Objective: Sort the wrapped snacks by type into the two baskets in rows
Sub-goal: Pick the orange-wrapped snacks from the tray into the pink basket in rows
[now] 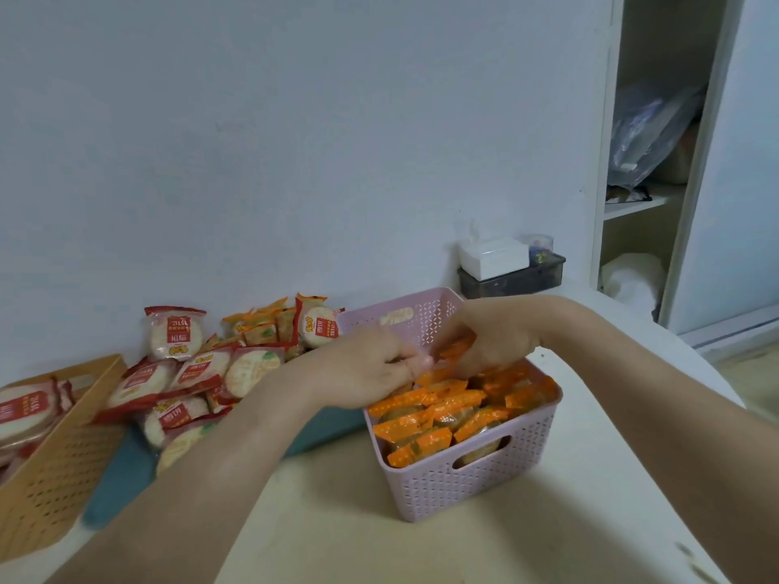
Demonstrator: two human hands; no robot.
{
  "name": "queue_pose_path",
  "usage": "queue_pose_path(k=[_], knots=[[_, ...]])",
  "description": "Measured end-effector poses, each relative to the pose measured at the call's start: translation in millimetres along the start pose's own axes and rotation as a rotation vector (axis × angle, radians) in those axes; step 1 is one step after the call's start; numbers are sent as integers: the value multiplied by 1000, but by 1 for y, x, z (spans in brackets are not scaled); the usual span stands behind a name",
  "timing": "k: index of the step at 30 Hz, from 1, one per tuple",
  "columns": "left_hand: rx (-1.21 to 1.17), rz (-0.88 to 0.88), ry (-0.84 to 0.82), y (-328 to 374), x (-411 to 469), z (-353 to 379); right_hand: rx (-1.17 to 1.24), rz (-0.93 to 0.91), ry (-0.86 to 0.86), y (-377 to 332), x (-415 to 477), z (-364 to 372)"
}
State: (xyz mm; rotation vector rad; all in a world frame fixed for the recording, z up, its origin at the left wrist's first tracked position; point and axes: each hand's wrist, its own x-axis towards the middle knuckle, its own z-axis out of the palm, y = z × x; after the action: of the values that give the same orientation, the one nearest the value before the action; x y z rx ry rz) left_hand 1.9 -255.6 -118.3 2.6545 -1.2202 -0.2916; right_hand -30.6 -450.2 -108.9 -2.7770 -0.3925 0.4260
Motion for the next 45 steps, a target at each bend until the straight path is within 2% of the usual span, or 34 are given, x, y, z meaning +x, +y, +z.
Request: queue_pose_path(k=[3, 8, 12, 15, 19, 22, 24, 26, 29, 30, 34, 40, 43, 45], knots=[[117, 5, -59, -1, 3, 3, 15, -23, -40, -5, -1, -2], [124, -39, -114, 7, 10, 3, -13, 13, -47, -3, 3, 4], [71, -57, -102, 9, 20, 5, 44, 20, 126, 1, 4, 13], [64, -44, -3, 4, 22, 10, 27, -17, 290, 4, 2, 25], [3, -56, 134, -4, 16, 12, 56, -74, 414, 4, 1, 37], [37, -35, 49, 2, 11, 12, 71, -97, 510, 2, 0, 44], [56, -38, -1, 6, 7, 12, 60, -86, 505, 0, -1, 46], [47, -44, 111, 7, -1, 14, 48, -71, 487, -3, -3, 45], [100, -35, 375, -1, -20, 22, 40, -41, 484, -5, -5, 46], [100, -53, 410, -3, -26, 25, 40, -34, 490, -5, -5, 46], [3, -101, 435, -4, -40, 41, 4, 8, 480, -15, -7, 49], [45, -72, 457, -1, -52, 46, -115, 90, 382, -35, -16, 37], [-17, -27, 540, -6, -61, 42, -170, 84, 453, -57, -12, 26], [-82, -66, 629, -16, -69, 35, -136, 18, 511, -80, -3, 16]])
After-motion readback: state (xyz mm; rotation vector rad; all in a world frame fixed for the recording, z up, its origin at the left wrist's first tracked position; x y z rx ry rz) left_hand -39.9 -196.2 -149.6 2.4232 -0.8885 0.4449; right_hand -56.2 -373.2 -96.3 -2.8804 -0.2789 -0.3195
